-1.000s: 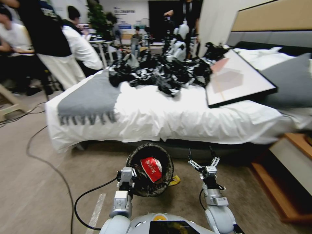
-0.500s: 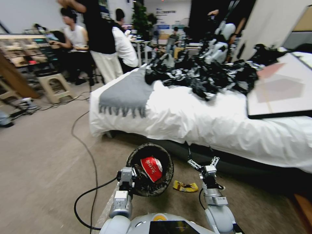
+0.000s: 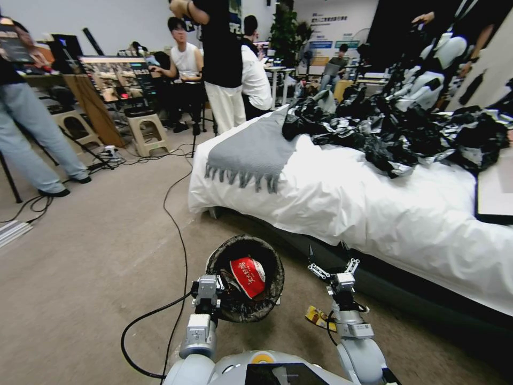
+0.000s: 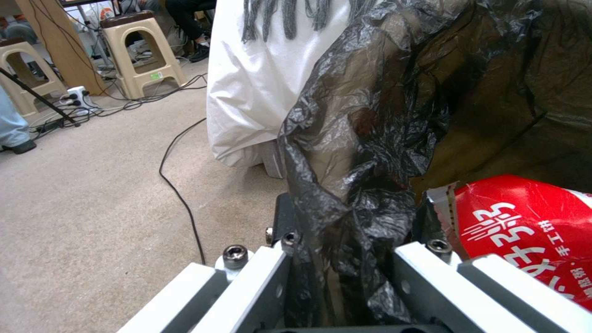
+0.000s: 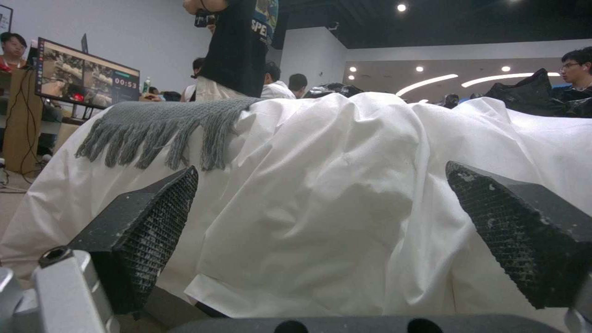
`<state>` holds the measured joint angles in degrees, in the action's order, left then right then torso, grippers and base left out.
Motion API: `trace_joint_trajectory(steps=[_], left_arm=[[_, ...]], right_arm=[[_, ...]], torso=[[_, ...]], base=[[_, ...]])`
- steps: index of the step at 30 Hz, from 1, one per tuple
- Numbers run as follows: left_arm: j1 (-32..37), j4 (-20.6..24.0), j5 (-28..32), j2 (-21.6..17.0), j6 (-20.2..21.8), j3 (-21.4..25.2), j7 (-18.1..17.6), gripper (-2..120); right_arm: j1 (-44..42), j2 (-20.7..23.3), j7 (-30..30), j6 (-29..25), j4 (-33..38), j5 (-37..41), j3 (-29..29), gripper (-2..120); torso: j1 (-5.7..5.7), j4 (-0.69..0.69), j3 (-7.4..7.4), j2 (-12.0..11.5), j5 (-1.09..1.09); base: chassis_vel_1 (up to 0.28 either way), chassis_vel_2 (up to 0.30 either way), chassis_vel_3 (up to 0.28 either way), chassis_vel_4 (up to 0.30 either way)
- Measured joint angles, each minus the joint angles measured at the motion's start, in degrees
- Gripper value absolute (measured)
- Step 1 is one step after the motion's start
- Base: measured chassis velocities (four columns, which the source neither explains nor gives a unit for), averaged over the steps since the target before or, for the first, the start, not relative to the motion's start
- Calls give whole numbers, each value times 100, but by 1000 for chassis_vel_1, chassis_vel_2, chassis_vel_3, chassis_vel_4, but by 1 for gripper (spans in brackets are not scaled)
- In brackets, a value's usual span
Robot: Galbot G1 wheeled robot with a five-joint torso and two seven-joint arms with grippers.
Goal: Pick up the trash bin, then pick up the garbage from the floor and place it into the trash bin.
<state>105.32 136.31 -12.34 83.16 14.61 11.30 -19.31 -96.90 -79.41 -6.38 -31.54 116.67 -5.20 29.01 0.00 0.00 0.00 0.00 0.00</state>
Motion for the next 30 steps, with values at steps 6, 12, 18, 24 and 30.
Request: trace_joint_trajectory(steps=[6,12,18,24,30], left_arm=[[-6,3,-1,-2,0,7,-2,0],[-20,3,-7,6,1,-7,-9,0],[-48,-23,-41,24,9,-68,-8,0],[-58,-32,-56,30,14,-76,-9,0],[-57,-32,-59,9,19,-79,-12,0]], right_arm=[[63,284,428,155,-436,155,220,100],[62,655,631,339,-987,363,152,100],[12,1525,987,669,-1760,521,-136,100],[87,1952,1329,887,-2335,549,-308,100],[316,2046,1770,916,-3067,461,-364,100]], torso=[[0,0,0,0,0],[0,1,0,0,1],[0,1,0,0,1],[0,1,0,0,1],[0,0,0,0,1]], base=[[0,0,0,0],[0,0,0,0],[0,0,0,0],[0,0,0,0],[0,0,0,0]])
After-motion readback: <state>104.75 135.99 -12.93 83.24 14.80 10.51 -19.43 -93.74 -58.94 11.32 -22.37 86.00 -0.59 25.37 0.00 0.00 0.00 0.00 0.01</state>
